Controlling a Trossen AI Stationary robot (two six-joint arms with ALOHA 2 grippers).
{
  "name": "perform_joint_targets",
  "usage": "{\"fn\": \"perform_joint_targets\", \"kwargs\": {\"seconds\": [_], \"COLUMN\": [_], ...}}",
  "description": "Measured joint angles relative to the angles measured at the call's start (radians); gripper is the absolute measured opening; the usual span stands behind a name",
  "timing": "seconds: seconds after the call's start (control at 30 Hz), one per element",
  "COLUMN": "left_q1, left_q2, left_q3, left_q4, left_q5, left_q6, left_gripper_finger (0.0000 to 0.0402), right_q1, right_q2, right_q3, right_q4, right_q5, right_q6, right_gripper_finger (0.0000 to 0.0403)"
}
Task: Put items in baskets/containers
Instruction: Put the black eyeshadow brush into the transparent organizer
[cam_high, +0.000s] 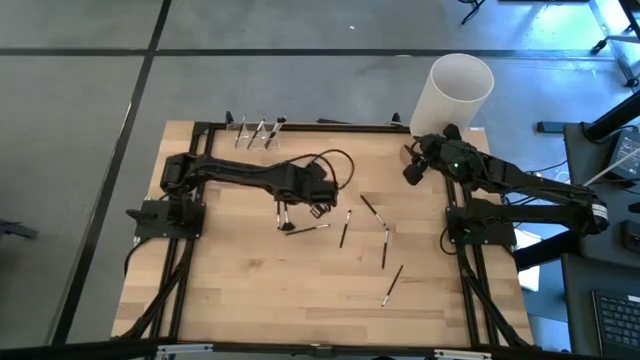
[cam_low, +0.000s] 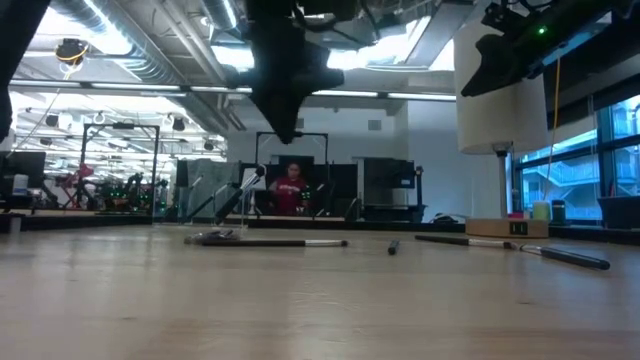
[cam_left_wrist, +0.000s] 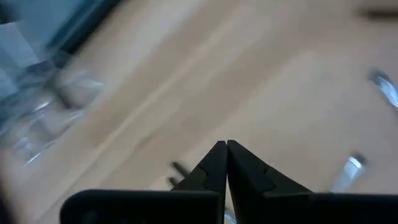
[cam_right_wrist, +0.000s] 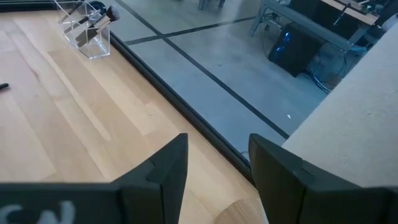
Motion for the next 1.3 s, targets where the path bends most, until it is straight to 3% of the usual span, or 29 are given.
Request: {"fn": "perform_joint_targets", "kwargs": {"seconds": [0.2,0.33,0.5,0.63,1.3], "left_q1": [-0.006,-0.020,-0.026,-0.025,-0.032], "left_q2": [0.092,0.158,0.195,0.202,0.241], "left_q3": [-0.097,-0.106,-0.104,-0.107,-0.102], "left_q4": [0.354,0.414,0.374,0.343,0.271], "left_q5": [0.329,0.467,0.468,0.424,0.426], "left_q6": [0.268,0.303,0.308,0.312,0.356], "left_gripper_finger": [0.0045,0.0083,0.0128,0.0138,0.0051], "right_q1": [0.000,0.000,0.000,0.000,0.000], "right_q2": [0.000,0.000,0.000,0.000,0.000], "right_q3": [0.000,0.000,0.000,0.000,0.000], "right_q4": [-0.003,-0.002,0.000,0.002,0.002], "right_q5": [-0.009,-0.009,-0.009,-0.010,-0.018], "right_q6": [0.001,0.000,0.000,0.000,0.000], "right_gripper_finger": [0.0167,0.0167,0.0168,0.0168,0.0168]}}
